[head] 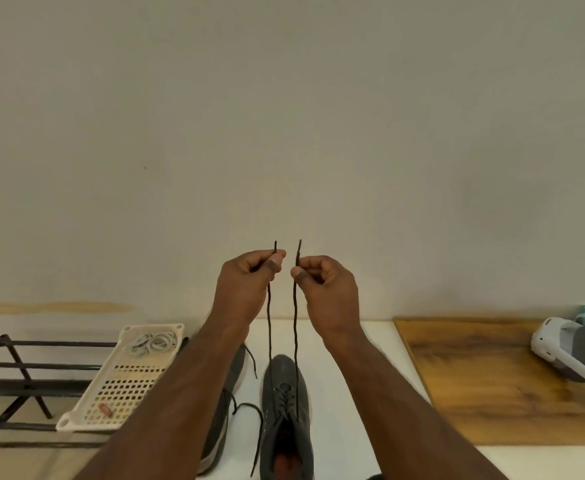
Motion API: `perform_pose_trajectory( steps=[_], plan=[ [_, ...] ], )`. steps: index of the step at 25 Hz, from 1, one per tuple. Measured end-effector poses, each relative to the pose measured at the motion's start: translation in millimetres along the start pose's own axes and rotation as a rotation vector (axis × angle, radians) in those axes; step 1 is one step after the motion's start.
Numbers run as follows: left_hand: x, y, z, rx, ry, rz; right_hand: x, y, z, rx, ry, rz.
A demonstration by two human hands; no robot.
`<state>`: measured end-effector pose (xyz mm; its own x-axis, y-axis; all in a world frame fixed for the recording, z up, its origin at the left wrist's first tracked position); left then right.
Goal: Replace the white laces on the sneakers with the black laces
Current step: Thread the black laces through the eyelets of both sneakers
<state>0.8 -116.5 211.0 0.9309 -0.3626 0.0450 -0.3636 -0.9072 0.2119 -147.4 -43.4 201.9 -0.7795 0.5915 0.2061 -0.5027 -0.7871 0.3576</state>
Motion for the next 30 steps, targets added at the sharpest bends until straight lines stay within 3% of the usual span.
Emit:
perform_pose_trajectory(
  steps=[13,22,30],
  plan=[
    [-13.6,-0.9,-21.3,0.055,-0.031,0.088,-9.0,1.2,19.9,0.029,-0.035,0.004],
    [-13.6,0.0,-16.4,0.056,-0.06,0.045,-1.5,-5.2,18.2,0.063,-0.012,0.031],
    [-10.7,3.5,-8.1,0.091,-0.085,0.008,-37.1,-21.1,-2.3,-0.071,-0.184,0.402]
  ],
)
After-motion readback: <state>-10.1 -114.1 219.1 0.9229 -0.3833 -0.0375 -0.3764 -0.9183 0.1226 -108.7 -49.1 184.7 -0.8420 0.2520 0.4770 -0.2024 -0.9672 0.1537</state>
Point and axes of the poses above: each hand's wrist, its own y-axis towards the middle knuckle, its own x-axis out of the back of the hand, z = x × y, the point moved 8 cm from there along y, towards the middle knuckle, and after that the axes turned 6 degrees about z, right-handed, at the moved point
